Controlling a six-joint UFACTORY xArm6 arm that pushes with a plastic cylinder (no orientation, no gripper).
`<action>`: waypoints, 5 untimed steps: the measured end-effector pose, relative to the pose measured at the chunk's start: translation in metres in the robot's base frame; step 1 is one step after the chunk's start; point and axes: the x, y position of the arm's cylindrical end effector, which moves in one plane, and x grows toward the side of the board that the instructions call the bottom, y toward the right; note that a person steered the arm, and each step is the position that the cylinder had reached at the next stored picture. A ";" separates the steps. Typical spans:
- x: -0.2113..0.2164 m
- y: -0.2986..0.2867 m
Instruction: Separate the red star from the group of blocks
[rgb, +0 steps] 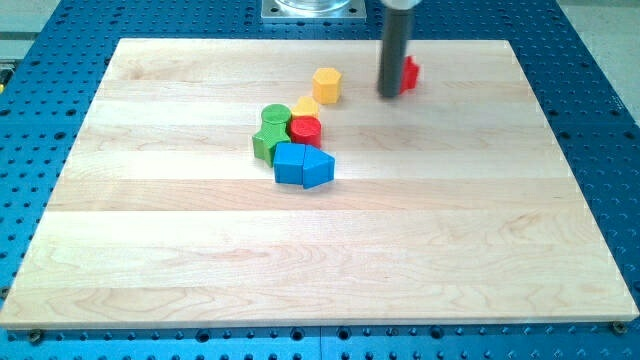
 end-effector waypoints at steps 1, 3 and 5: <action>0.018 -0.036; -0.039 0.049; -0.030 0.030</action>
